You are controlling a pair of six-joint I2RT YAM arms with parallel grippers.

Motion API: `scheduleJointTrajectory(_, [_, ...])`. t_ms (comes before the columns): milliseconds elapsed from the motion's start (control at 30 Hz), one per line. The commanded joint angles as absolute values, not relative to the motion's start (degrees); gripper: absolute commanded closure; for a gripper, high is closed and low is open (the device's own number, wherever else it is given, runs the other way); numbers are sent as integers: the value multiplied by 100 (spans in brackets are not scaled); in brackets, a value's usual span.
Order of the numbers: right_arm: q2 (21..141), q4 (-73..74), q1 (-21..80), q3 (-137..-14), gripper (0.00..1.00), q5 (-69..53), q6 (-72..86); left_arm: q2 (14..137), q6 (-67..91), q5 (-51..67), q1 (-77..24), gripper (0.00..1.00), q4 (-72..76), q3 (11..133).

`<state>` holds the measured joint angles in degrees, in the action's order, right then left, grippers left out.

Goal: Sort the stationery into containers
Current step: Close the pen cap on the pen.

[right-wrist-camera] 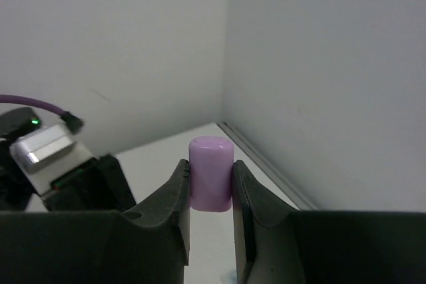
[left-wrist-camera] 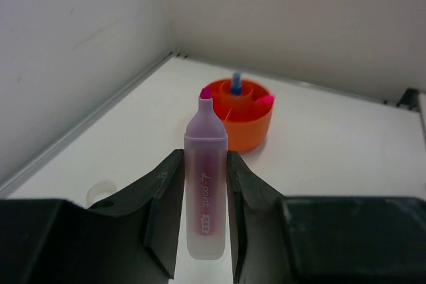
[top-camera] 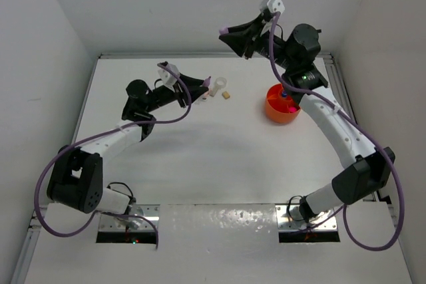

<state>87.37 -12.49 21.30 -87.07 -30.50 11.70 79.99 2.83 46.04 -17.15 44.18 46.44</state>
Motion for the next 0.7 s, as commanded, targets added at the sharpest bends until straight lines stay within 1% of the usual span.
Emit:
scheduleJointTrajectory(0, [8860,-2644,2364,-8245,100,-3858,1730,7989,1194,4808,-2012,100,5956,4851])
scheduleJointTrajectory(100, [8912,-2970,2618,-8296,100,-4051,1828,7893,1519,4283,-2276,100,6449,4808])
scheduleJointTrajectory(233, [8895,-3487,2724,-8271,100,-4350,2135,7735,1924,3921,-2373,100,6846,4667])
scheduleJointTrajectory(500, [8710,-4498,2619,-8130,100,-5062,3030,7392,2267,3885,-2382,100,6908,4325])
scheduleJointTrajectory(667, [8727,-5184,2558,-8034,100,-5388,3795,7374,2399,3542,-2408,100,7030,4219])
